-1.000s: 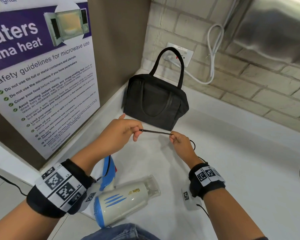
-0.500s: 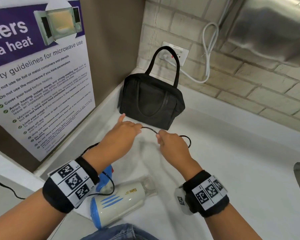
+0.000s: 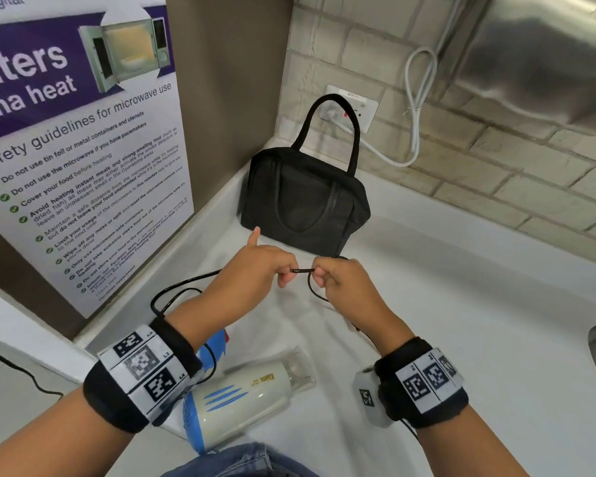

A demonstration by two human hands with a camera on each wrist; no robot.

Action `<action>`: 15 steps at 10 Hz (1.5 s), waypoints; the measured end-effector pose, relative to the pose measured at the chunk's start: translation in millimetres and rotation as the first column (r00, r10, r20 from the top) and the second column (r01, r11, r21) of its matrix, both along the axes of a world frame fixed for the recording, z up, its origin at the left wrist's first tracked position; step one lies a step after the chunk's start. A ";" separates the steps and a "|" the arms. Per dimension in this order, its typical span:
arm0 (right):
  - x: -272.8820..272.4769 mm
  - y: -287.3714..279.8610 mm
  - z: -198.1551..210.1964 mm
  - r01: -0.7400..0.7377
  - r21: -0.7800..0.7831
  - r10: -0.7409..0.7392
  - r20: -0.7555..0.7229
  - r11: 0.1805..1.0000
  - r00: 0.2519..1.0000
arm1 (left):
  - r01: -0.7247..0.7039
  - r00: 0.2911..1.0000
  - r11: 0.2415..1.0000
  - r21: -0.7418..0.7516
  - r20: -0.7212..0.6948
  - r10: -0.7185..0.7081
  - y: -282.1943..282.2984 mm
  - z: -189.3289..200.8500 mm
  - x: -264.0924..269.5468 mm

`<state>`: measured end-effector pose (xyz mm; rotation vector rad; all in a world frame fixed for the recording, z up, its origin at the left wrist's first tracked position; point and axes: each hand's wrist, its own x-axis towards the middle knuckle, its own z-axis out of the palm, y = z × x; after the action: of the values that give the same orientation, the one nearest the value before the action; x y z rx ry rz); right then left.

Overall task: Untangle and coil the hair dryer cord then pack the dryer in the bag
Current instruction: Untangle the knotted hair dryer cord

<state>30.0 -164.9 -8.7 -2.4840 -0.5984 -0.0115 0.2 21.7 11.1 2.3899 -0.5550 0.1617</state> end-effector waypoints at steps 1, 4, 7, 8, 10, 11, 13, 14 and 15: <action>7.0 -4.7 -8.8 0.021 0.067 -0.019 -0.035 0.998 0.999 | -0.053 0.998 0.998 -0.046 -0.031 0.051 -0.5 8.9 -4.3; 23.2 -13.1 -28.6 0.078 0.122 -0.061 -0.138 0.989 0.989 | -0.078 0.989 0.994 -0.074 -0.131 0.067 9.6 -7.2 8.5; 34.8 -34.0 -63.5 0.170 0.076 -0.150 -0.219 0.982 0.964 | -0.124 0.987 0.972 -0.198 -0.126 0.100 27.1 -17.7 9.4; 39.3 -42.4 -72.8 0.220 0.077 -0.196 -0.241 0.973 0.951 | -0.146 0.979 0.969 -0.197 -0.173 0.113 31.2 -21.1 9.4; 51.5 -54.1 -75.5 0.348 0.108 -0.329 -0.162 0.931 0.930 | -0.240 0.934 0.964 -0.112 -0.298 0.197 35.9 -32.6 11.4; 55.4 -57.9 -67.7 0.430 0.117 -0.422 -0.090 0.895 0.902 | -0.234 0.910 0.966 0.109 -0.326 0.257 36.0 -48.9 20.9; 42.9 -34.6 -36.7 0.356 -0.024 -0.352 0.104 0.934 0.930 | -0.100 0.892 0.941 0.323 -0.389 0.229 7.8 -46.7 27.4; 29.7 -15.2 -27.1 0.226 -0.031 -0.221 0.122 0.974 0.968 | -0.043 0.914 0.986 0.160 -0.391 0.103 -12.3 -38.4 26.0; 17.2 -2.5 -21.3 0.075 0.041 -0.078 0.058 0.996 0.995 | -0.038 0.905 0.999 0.010 -0.424 0.038 -26.0 -23.3 24.8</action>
<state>47.1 -167.4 -30.0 -2.4744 -0.5223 -0.1254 25.0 -4.3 -12.2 2.3379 -0.2999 -0.3393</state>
